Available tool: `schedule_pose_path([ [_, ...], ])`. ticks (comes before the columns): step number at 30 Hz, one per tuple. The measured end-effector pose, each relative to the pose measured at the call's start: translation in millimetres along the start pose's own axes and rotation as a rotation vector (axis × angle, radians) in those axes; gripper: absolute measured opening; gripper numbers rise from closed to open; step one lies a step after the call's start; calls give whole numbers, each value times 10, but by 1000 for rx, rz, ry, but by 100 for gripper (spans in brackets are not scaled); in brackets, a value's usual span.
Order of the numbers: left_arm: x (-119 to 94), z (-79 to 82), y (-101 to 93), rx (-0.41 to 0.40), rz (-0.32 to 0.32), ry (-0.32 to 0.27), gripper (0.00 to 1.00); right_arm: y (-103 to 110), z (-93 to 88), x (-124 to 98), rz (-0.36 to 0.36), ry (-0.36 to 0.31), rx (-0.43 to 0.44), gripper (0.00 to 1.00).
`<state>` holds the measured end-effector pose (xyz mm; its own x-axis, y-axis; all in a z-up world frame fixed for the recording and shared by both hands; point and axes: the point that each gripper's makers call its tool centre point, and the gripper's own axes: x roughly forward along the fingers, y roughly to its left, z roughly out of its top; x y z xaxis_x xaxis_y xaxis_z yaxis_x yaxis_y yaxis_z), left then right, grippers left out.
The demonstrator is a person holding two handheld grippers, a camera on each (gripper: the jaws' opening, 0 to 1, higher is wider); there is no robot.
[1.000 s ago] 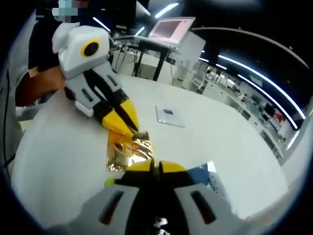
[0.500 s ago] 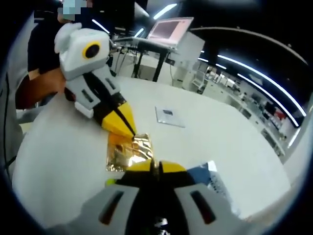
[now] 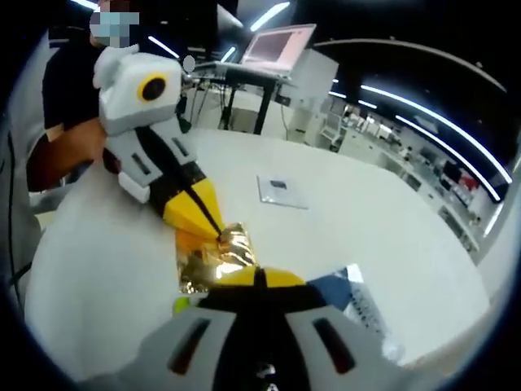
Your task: Arrange the skincare products in the storage area until every visible bottle or jar stands upright without overlapping.
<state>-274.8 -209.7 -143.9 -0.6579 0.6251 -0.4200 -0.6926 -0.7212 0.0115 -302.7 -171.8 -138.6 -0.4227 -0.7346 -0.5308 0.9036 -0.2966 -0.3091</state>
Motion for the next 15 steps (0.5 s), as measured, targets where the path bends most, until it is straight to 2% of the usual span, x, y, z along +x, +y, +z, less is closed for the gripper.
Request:
schedule_pose_path([
  [15,8,5,-36,-4,-3,-2,0,6,-16,-27,4,1,29,0],
])
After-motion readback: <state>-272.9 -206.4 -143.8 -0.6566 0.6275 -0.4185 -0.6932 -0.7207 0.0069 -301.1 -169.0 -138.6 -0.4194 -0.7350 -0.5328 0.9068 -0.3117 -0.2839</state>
